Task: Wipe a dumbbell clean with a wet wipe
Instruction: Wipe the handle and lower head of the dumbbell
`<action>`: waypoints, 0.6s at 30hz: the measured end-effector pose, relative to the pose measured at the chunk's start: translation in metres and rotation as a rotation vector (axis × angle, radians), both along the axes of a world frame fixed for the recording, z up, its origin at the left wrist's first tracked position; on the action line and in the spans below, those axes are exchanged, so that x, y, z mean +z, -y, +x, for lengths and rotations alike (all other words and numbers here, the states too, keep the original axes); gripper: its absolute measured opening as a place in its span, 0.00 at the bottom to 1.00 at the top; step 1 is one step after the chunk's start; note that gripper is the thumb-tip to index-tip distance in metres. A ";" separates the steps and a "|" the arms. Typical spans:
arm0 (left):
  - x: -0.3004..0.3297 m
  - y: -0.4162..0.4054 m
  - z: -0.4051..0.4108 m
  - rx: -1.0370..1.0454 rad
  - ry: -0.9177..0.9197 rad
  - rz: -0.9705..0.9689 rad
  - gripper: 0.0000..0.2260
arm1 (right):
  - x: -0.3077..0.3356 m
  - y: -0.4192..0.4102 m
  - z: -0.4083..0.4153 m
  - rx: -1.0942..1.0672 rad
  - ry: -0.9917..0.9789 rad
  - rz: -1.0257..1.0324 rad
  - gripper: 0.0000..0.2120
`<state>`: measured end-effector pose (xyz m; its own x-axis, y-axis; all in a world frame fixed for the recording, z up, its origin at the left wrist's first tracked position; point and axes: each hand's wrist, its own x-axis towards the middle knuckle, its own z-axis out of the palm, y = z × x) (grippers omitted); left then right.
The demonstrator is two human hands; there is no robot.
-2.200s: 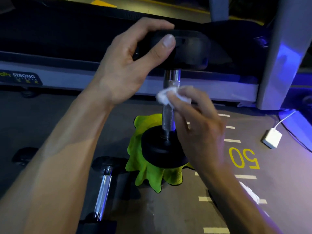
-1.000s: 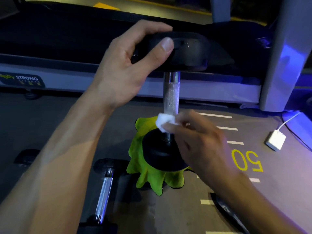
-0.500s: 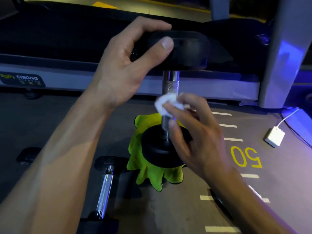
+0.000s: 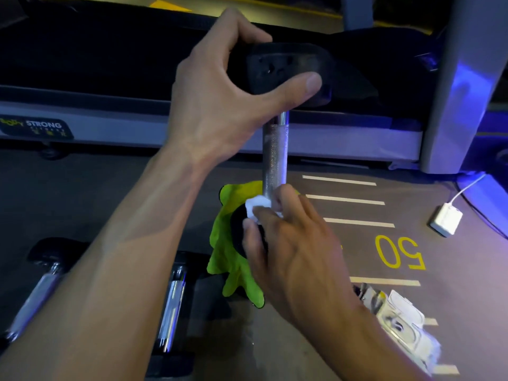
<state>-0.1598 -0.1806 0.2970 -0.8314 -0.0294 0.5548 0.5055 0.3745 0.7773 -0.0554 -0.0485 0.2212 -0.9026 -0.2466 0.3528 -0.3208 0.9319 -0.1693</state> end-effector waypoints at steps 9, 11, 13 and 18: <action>-0.004 0.013 -0.015 -0.220 -0.027 0.041 0.22 | -0.009 -0.052 -0.023 0.145 0.243 -0.769 0.09; -0.005 0.015 -0.017 -0.270 -0.031 0.064 0.20 | -0.013 -0.050 -0.022 0.164 0.252 -0.830 0.08; -0.006 0.016 -0.018 -0.288 -0.036 0.074 0.20 | -0.013 -0.049 -0.025 0.177 0.202 -0.808 0.09; -0.007 0.016 -0.018 -0.310 -0.024 0.082 0.22 | 0.017 -0.039 -0.061 0.112 -0.332 -0.496 0.06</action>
<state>-0.1782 -0.1964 0.2901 -0.7946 0.1780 0.5804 0.6041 0.1366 0.7851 -0.1160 -0.0099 0.2381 -0.7031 -0.0674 0.7079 -0.5220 0.7249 -0.4495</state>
